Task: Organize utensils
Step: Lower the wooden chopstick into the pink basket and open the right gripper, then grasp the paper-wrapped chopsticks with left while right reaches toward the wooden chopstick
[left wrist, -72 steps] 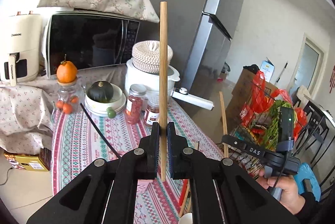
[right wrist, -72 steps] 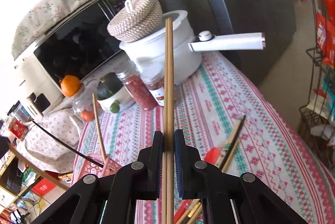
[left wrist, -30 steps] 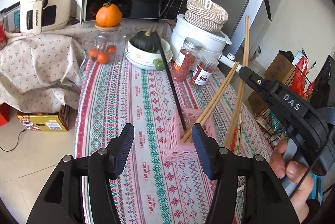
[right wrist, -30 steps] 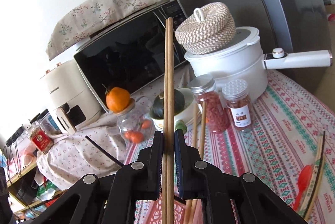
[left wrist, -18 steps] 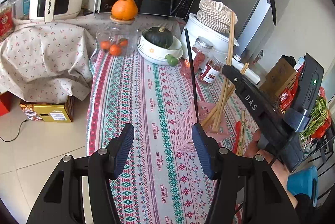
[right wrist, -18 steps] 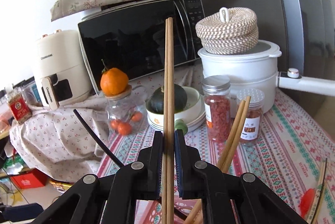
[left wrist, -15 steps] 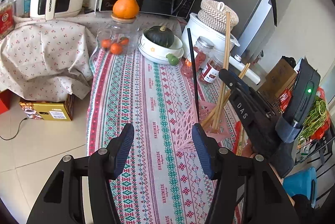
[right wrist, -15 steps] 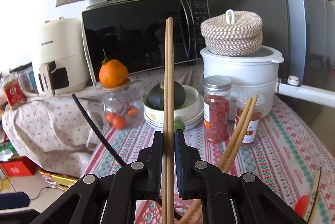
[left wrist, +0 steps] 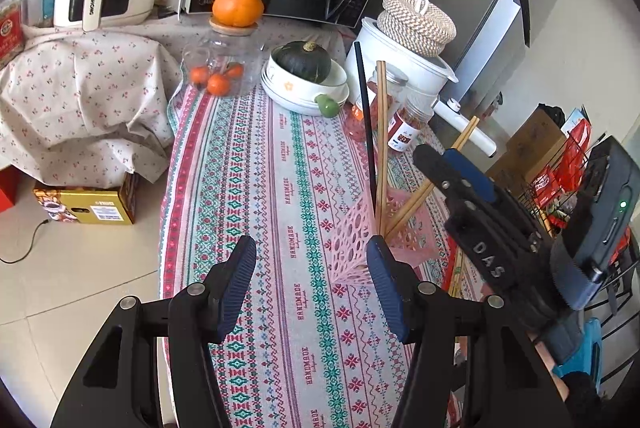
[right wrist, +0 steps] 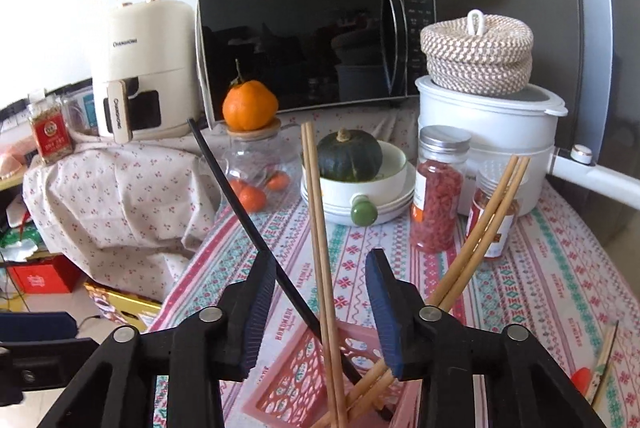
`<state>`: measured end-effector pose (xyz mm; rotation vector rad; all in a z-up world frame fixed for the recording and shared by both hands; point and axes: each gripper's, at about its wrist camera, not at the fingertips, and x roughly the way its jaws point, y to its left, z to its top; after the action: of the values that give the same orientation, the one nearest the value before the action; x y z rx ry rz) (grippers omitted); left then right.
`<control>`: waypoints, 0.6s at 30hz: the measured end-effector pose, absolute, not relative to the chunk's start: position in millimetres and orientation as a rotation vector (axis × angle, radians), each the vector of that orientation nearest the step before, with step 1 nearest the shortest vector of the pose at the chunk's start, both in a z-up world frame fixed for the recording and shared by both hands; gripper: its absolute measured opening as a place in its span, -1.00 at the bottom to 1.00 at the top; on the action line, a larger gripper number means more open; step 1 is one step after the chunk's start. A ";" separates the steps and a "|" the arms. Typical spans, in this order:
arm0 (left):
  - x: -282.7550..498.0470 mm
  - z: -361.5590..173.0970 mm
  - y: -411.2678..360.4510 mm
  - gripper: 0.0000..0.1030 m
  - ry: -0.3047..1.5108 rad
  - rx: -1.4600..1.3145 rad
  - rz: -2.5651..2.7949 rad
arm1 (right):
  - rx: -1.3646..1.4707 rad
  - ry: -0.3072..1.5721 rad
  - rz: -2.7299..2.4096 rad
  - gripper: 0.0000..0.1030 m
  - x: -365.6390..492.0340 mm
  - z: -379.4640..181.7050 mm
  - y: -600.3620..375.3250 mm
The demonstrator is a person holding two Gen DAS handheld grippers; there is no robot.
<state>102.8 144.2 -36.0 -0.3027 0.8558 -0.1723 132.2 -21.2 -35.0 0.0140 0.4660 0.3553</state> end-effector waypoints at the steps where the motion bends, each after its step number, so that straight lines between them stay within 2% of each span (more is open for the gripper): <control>1: 102.4 -36.2 142.8 0.17 0.859 -0.299 -0.175 | 0.030 0.475 0.361 -0.06 130.7 -30.5 -26.3; 4: 100.9 -36.8 136.1 0.19 0.872 -0.282 -0.188 | 0.073 0.519 0.385 0.18 127.6 -20.2 -41.8; 6: 99.3 -37.5 130.5 0.25 0.882 -0.270 -0.198 | 0.088 0.541 0.393 0.28 123.7 -14.5 -53.6; 8: 97.7 -38.0 123.9 0.34 0.891 -0.257 -0.209 | 0.084 0.571 0.395 0.47 120.8 -9.9 -65.7; 13: 94.1 -40.5 103.1 0.55 0.920 -0.229 -0.241 | 0.073 0.662 0.353 0.63 116.9 -11.5 -97.4; 18: 90.8 -44.6 77.0 0.66 0.945 -0.191 -0.268 | 0.121 0.770 0.306 0.68 118.0 -25.5 -135.6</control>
<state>90.8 77.0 -44.6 -0.1907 0.9449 -0.2677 118.0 -135.6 -25.5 0.1210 0.7698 0.3058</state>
